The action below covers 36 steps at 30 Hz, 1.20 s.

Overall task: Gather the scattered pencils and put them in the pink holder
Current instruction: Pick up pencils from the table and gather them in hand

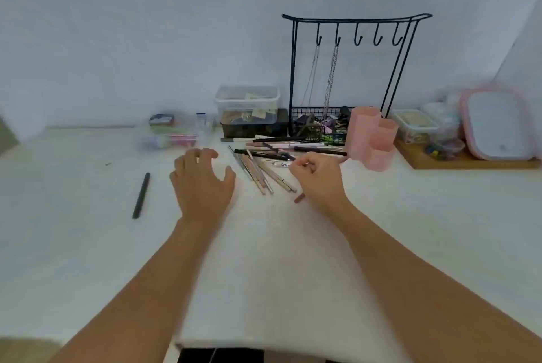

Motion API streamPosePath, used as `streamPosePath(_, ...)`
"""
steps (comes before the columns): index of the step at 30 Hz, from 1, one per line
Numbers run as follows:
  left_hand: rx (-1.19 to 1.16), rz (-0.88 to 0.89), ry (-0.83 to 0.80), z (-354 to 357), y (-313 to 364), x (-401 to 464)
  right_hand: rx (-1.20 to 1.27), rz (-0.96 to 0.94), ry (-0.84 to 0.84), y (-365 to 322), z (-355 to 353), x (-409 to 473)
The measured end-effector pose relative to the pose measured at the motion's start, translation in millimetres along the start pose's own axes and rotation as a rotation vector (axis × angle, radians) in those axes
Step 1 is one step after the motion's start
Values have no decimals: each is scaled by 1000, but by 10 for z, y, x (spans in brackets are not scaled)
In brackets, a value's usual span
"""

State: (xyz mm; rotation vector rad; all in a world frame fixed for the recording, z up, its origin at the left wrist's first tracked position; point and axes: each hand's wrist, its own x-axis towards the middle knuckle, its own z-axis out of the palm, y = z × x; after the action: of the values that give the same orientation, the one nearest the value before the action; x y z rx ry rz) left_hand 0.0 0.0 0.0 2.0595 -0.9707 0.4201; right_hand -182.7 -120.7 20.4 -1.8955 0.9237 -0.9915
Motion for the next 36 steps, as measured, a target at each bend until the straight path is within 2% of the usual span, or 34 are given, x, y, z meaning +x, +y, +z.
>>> streamPosePath(2,294,-163,-14,-190,-257,50,-54,-16,10,-4,76,-68)
streamPosePath(4,463,-311,-73,-349,-550,114,-133,-48,7,18,158,-125)
streamPosePath(8,466,-516,-146,-460,-691,50,-185,-135,10,-33,252,-175)
streamPosePath(14,403,-433,-200,-415,-712,106,-206,-172,3,13,263,-151)
streamPosePath(17,399,-292,-241,-292,-528,89,-211,-168,-13,17,276,-160)
streamPosePath(19,288,-192,-219,-181,-315,51,-215,-181,-25,1,248,-173)
streamPosePath(22,-78,-131,-108,-53,-56,-18,-183,-196,-13,-9,81,-161)
streamPosePath(25,-384,-149,-50,89,276,-48,-162,-182,116,117,-240,-10)
streamPosePath(27,-564,-214,-82,197,517,-54,-199,-145,192,240,-466,127)
streamPosePath(29,-737,-279,-121,307,684,-39,-261,-89,182,346,-609,202)
streamPosePath(32,-794,-246,-190,431,784,-12,-247,3,46,463,-665,233)
streamPosePath(36,-790,-178,-220,421,709,-56,-199,21,3,500,-659,234)
